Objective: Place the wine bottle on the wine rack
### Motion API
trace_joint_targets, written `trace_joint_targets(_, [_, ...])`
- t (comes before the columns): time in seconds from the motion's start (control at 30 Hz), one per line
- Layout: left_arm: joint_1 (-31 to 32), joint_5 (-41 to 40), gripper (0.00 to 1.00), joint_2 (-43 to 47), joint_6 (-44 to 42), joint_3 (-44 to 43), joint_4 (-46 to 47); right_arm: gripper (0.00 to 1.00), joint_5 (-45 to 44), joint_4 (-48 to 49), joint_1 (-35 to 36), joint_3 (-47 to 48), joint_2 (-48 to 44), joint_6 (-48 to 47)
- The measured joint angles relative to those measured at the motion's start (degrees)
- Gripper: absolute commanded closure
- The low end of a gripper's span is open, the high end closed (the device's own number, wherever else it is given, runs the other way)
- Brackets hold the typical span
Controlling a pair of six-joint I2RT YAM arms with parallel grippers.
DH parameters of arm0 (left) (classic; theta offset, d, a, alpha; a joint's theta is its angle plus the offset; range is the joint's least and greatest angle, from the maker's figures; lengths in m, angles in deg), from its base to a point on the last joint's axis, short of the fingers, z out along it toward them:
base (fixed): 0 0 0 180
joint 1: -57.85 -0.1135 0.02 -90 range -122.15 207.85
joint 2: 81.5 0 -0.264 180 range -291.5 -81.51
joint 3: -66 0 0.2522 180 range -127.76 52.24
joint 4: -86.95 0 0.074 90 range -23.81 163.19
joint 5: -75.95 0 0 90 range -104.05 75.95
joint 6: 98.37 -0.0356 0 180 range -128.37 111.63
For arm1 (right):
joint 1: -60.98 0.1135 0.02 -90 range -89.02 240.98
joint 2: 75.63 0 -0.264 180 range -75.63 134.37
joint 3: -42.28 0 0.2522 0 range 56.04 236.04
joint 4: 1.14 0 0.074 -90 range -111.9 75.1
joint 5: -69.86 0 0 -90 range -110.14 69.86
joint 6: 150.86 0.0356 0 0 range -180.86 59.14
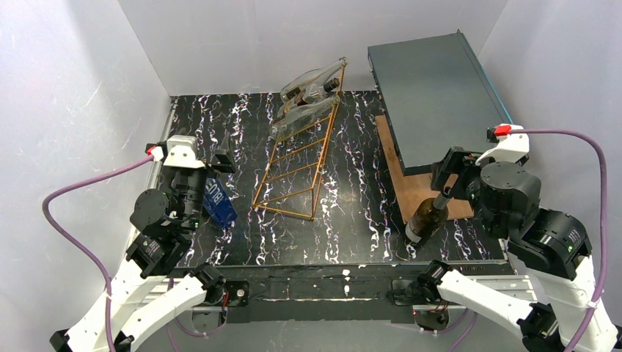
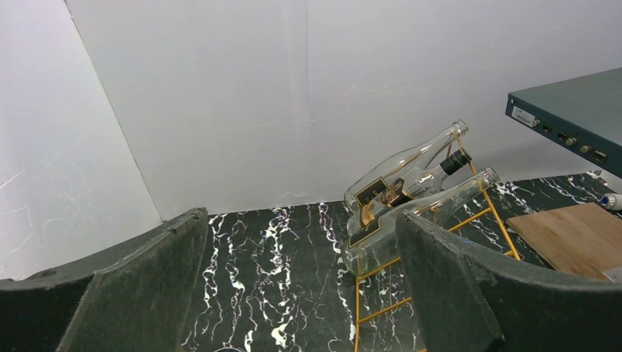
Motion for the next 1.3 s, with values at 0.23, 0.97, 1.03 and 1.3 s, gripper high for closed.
trace_joint_targets(0.23, [0.2,0.0,0.01,-0.1,0.0,0.0,0.0,0.12,-2.4,-9.9,0.0,-1.2,0.0,7.2])
trace_joint_targets(0.97, [0.6,0.0,0.01,-1.0,-0.1,0.0,0.0,0.17,-6.7,-9.2,0.0,-17.9,-0.3,21.7])
trace_joint_targets(1.03, [0.7,0.0,0.01,-1.0,0.0,0.0,-0.1,0.18,-7.5,-9.2,0.0,-18.6,-1.6,22.1])
trace_joint_targets(1.3, [0.8,0.0,0.01,-1.3,0.0,0.0,0.0,0.28,-8.9,-7.7,0.0,-19.4,-2.6,22.9])
